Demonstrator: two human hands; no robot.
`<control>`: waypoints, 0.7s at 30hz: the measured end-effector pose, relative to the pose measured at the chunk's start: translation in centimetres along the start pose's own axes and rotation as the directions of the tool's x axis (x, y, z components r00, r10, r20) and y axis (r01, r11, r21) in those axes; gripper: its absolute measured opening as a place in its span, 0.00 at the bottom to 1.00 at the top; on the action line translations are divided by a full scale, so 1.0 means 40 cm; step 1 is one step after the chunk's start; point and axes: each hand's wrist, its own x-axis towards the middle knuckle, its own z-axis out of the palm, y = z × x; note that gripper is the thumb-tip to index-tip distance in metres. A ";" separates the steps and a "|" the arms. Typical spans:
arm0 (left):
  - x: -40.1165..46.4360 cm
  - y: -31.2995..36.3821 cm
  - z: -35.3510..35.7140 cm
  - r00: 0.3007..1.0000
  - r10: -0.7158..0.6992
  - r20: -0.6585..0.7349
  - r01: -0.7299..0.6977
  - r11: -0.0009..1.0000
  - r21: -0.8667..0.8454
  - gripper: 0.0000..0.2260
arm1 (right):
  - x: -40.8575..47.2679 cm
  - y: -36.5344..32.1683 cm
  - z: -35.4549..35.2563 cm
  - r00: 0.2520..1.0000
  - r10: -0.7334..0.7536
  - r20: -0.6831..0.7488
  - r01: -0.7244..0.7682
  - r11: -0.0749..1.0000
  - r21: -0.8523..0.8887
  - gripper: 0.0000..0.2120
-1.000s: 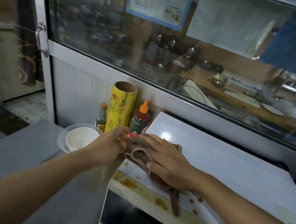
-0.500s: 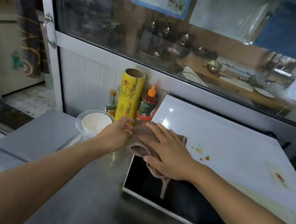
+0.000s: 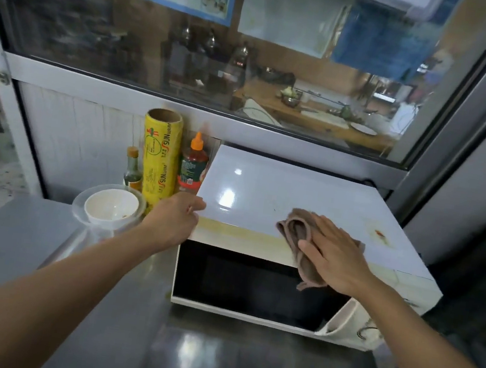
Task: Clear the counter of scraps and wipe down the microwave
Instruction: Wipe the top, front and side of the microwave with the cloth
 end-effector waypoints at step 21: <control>0.092 0.084 0.089 0.989 -0.002 -0.148 0.035 0.975 0.220 0.16 | 0.131 0.138 -0.023 0.999 -0.034 0.040 0.030 0.994 0.101 0.21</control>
